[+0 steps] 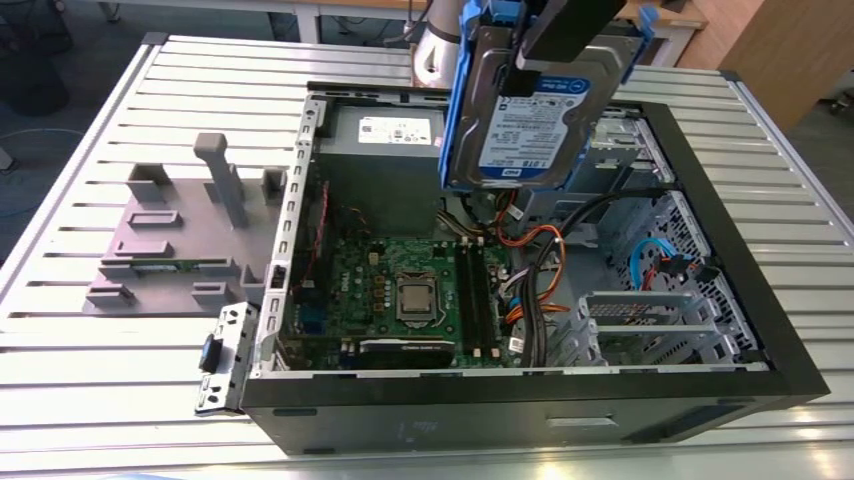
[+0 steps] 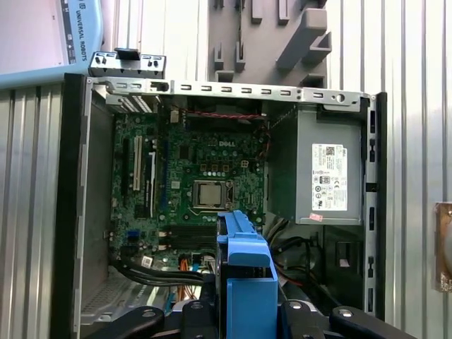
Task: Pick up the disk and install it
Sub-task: 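Pick up the disk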
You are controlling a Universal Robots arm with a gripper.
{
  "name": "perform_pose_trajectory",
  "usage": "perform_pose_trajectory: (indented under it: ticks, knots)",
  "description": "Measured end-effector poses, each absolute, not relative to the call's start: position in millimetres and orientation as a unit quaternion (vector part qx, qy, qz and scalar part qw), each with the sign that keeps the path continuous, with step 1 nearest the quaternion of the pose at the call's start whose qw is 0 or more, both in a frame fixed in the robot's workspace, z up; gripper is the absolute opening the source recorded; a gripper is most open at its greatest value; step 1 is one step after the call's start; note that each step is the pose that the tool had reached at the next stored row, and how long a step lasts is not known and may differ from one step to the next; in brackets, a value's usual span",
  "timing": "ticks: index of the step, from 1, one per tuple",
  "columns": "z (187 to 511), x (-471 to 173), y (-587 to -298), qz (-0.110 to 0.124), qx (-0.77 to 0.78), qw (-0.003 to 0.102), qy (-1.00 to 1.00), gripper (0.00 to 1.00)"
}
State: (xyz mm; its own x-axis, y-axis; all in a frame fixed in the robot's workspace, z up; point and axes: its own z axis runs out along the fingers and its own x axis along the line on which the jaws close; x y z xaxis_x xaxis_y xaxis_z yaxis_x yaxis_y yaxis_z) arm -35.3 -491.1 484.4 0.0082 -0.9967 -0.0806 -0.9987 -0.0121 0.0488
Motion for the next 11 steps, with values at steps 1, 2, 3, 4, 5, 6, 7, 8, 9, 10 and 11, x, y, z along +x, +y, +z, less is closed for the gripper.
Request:
perform_pose_trajectory:
  ticks: [1,2,3,4,5,6,7,8,9,10,11]
  knots:
    - [484.4,-35.3,-491.8,0.046,-0.710,0.011,0.703,0.37]
    - [484.4,-35.3,-492.5,0.046,-0.710,0.011,0.703,0.37]
    - [484.4,-35.3,-493.2,0.046,-0.710,0.011,0.703,0.37]
    - [484.3,-35.3,-493.9,0.046,-0.710,0.011,0.703,0.37]
    - [484.3,-35.3,-494.6,0.046,-0.710,0.011,0.703,0.37]
    - [484.3,-35.3,-495.3,0.046,-0.710,0.011,0.703,0.37]
    - [484.2,-35.3,-495.9,0.046,-0.710,0.011,0.703,0.37]
    - [484.2,-35.3,-496.5,0.046,-0.710,0.011,0.703,0.37]
    - [484.0,-35.3,-497.1,0.046,-0.710,0.011,0.703,0.37]
    - [483.9,-35.3,-497.8,0.046,-0.710,0.011,0.703,0.37]
    - [483.8,-35.3,-498.5,0.046,-0.710,0.011,0.703,0.37]
